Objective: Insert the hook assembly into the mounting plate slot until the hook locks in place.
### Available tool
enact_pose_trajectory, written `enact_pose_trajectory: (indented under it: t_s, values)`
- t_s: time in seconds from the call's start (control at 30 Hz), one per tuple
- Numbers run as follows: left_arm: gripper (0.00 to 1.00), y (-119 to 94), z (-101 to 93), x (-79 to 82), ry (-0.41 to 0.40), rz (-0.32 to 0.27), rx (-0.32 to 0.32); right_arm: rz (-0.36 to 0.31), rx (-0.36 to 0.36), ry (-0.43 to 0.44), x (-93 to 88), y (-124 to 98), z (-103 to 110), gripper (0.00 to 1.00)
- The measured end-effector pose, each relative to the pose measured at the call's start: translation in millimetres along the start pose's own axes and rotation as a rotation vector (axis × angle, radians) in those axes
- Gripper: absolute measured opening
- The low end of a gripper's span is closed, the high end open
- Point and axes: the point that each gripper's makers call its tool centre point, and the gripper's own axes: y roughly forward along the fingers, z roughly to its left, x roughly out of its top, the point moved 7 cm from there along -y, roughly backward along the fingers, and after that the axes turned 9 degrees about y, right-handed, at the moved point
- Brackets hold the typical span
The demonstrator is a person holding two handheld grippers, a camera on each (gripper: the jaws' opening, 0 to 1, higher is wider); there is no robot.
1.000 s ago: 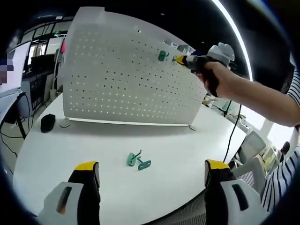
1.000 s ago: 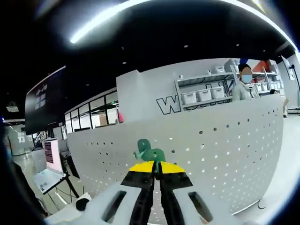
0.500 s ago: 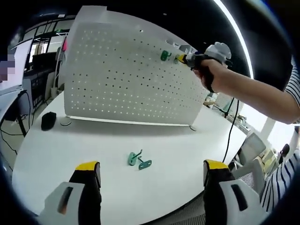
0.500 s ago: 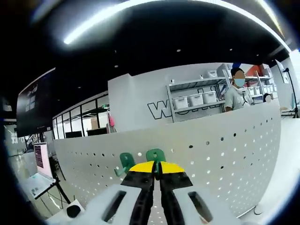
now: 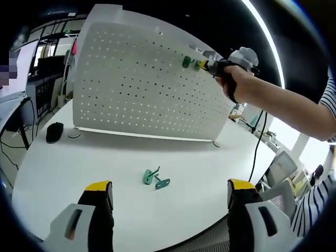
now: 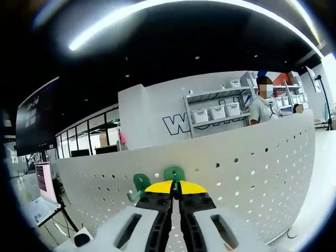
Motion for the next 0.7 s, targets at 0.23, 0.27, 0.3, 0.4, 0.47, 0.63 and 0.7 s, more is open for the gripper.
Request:
enact_pose_trajectory:
  t_s: [0.23,0.27,0.3,0.4,0.47,0.63,0.7]
  values:
    - [0.92,0.4,0.3,0.2,-0.003,-0.001,0.0,-0.006,-0.012,-0.008,-2.2,3.5,-1.2,0.0]
    - [0.92,0.7,0.2,0.2,-0.004,-0.001,-0.001,-0.006,-0.014,-0.008,-2.9,3.5,-1.1,0.0]
    - [0.92,1.0,0.1,-0.1,-0.008,0.001,-0.003,-0.011,-0.018,-0.012,-3.4,3.4,-0.8,0.0]
    - [0.91,1.2,0.8,-1.2,-0.006,0.008,-0.002,-0.015,-0.022,-0.033,-4.1,4.4,0.1,0.0]
    - [0.91,1.1,0.9,-2.2,-0.004,0.019,-0.001,-0.012,-0.019,-0.064,-4.8,5.5,0.6,0.0]
    - [0.92,0.9,1.6,-2.4,-0.006,0.02,0.003,0.019,-0.015,-0.133,-3.1,5.2,1.4,0.0]
    - [0.91,1.0,1.6,-3.1,-0.004,0.026,0.005,0.054,-0.003,-0.095,-4.7,6.4,0.6,0.01]
